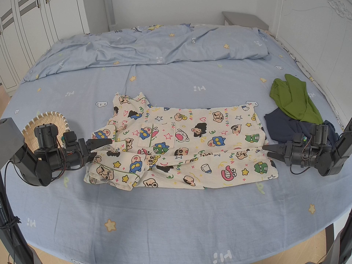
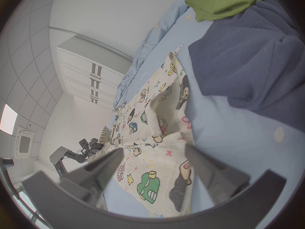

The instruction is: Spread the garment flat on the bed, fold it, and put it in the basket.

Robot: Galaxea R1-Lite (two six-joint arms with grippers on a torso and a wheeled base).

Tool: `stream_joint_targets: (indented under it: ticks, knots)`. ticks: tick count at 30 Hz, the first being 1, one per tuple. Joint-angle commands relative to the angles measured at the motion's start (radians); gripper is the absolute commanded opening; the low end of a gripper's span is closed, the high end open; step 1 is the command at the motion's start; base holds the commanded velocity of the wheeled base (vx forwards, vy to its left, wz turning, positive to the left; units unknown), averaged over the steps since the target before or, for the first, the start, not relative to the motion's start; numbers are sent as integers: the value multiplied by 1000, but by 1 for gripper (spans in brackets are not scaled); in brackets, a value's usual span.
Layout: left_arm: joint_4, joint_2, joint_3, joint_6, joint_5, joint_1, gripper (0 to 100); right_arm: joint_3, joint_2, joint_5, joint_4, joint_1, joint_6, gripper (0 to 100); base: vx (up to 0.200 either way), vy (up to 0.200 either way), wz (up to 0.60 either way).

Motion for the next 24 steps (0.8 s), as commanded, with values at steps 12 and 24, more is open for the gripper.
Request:
stream_joint_targets:
  ticks: [12, 24]
  knots:
    - [190, -289, -15, 1, 2, 58, 100, 26, -112, 1, 0, -7, 25, 100, 0, 0, 0]
    - [236, -421, -18, 1, 18, -3, 100, 31, -169, 0, 0, -21, 45, 100, 0, 0, 0]
